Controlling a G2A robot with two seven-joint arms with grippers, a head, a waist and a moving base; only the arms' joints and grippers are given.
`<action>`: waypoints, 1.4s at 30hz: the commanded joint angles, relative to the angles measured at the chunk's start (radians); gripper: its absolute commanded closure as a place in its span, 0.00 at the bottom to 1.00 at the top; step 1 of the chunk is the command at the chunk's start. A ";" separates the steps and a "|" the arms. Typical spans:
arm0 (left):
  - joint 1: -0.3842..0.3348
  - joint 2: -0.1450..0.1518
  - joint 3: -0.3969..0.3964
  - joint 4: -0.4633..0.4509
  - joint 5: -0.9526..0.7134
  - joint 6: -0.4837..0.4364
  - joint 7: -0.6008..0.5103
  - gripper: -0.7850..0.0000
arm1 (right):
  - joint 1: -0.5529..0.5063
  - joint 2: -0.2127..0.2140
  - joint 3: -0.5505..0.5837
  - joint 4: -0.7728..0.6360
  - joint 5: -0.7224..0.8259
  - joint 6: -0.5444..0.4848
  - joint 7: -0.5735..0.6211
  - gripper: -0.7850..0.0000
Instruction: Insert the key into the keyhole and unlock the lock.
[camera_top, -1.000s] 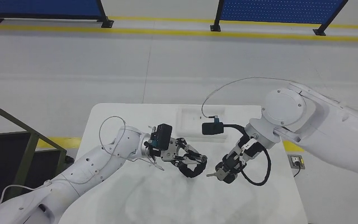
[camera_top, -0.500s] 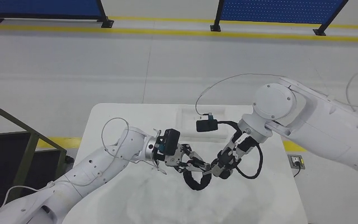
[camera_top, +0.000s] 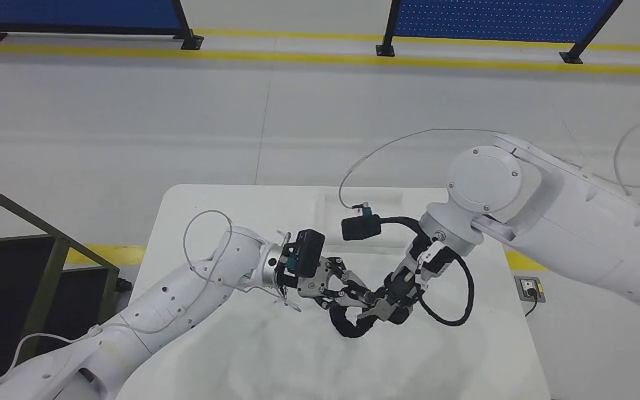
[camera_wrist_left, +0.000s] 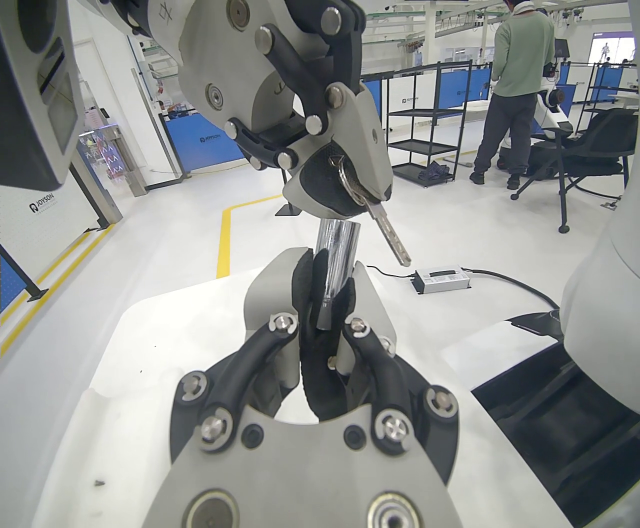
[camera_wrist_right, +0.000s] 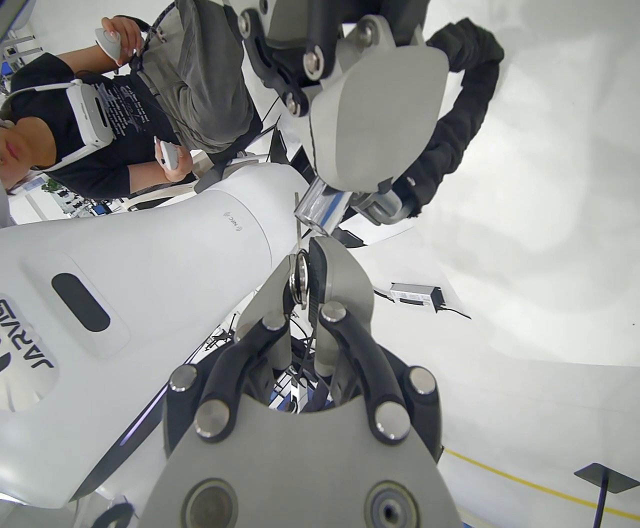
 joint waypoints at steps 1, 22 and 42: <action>0.003 0.000 -0.001 -0.002 0.000 -0.001 -0.001 1.00 | -0.002 0.000 0.003 -0.002 -0.001 -0.002 0.000 1.00; 0.041 0.013 -0.056 0.010 0.094 0.104 0.103 1.00 | 0.092 0.055 -0.005 -0.126 0.041 0.122 -0.118 1.00; 0.148 0.054 -0.219 -0.117 0.068 0.148 -0.114 1.00 | 0.185 0.179 -0.054 -0.288 0.180 0.351 -0.347 1.00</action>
